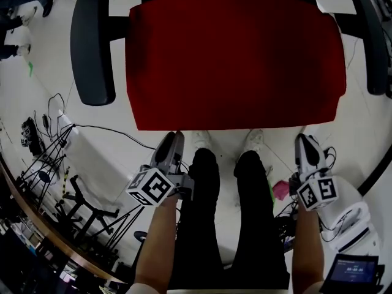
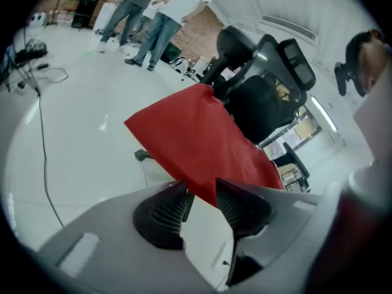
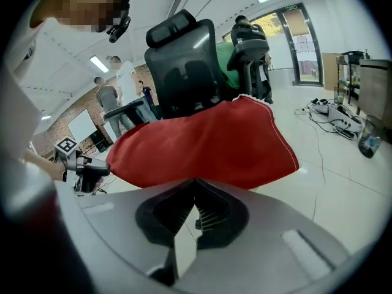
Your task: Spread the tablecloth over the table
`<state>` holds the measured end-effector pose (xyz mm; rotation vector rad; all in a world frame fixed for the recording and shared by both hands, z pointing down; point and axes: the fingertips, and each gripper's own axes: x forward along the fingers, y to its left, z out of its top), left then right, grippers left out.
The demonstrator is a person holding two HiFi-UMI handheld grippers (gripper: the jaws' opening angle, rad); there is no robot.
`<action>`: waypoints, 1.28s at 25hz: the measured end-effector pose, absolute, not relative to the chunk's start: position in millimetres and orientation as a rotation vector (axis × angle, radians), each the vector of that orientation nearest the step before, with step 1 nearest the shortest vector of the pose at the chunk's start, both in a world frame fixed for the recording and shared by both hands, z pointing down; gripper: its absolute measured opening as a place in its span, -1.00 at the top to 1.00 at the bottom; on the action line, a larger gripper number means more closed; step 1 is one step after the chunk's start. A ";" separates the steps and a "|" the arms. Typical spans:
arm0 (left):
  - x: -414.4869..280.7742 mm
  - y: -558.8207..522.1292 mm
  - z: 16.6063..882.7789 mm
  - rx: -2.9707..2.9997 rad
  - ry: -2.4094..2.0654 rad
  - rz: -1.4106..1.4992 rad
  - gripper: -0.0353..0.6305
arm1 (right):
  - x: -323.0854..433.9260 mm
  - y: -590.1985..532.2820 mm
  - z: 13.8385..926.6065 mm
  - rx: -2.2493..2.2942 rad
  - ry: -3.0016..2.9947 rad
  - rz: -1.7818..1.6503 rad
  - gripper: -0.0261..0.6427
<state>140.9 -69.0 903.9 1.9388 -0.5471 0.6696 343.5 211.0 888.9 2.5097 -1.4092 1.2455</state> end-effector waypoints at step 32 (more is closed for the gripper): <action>142.5 -97.4 905.6 1.633 -0.538 0.307 0.84 | 402.8 208.9 912.7 3.343 -1.668 2.020 0.87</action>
